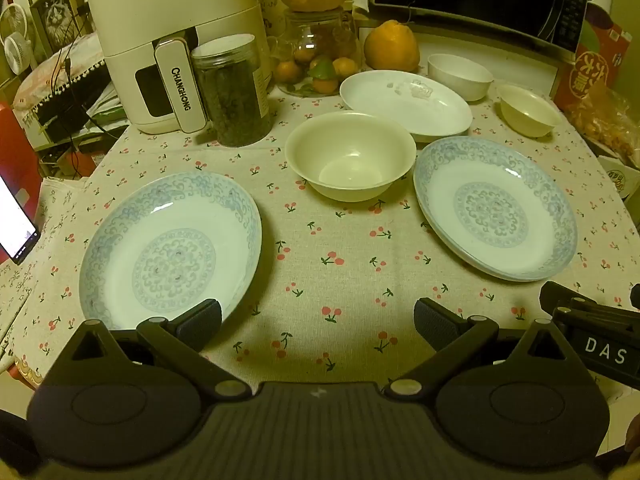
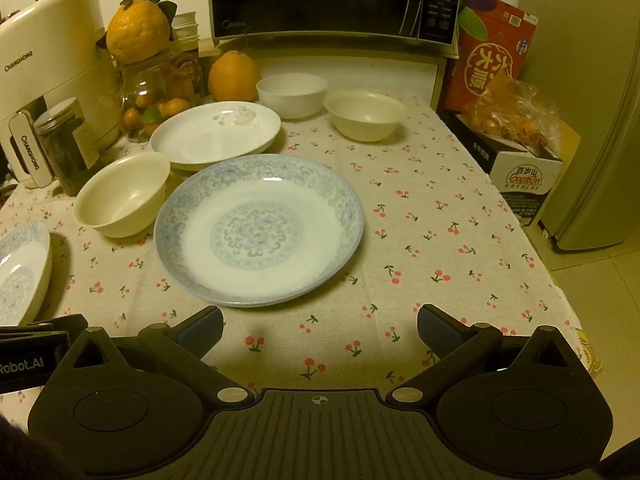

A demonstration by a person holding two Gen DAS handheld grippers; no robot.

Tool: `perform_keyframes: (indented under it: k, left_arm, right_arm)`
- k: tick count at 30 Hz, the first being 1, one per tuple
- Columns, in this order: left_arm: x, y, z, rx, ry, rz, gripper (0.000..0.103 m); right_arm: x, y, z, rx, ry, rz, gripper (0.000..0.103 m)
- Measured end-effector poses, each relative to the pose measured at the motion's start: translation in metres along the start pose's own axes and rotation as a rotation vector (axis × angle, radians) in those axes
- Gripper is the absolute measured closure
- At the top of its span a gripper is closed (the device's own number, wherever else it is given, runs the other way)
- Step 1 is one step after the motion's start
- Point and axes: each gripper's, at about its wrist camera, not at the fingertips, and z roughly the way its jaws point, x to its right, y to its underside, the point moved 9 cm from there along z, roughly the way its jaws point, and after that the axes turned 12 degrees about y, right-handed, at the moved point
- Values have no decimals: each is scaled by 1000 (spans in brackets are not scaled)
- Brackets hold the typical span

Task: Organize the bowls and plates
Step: 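Move the left gripper toward the rim of the blue-patterned plate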

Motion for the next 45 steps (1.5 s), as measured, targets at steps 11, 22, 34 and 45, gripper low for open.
perform_keyframes:
  k: [11, 22, 34, 45]
  left_arm:
    - [0, 1, 1, -2, -5, 1, 0]
    - [3, -4, -3, -3, 17, -24, 0]
    - [9, -26, -7, 24, 19, 23, 0]
    - [27, -32, 11, -16, 92, 93, 0]
  right_arm:
    - [-1, 0, 0, 0, -1, 1, 0]
    - [7, -8, -6, 7, 13, 20, 0]
    - [22, -39, -18, 64, 13, 45, 0]
    - [25, -72, -13, 83, -85, -14, 0]
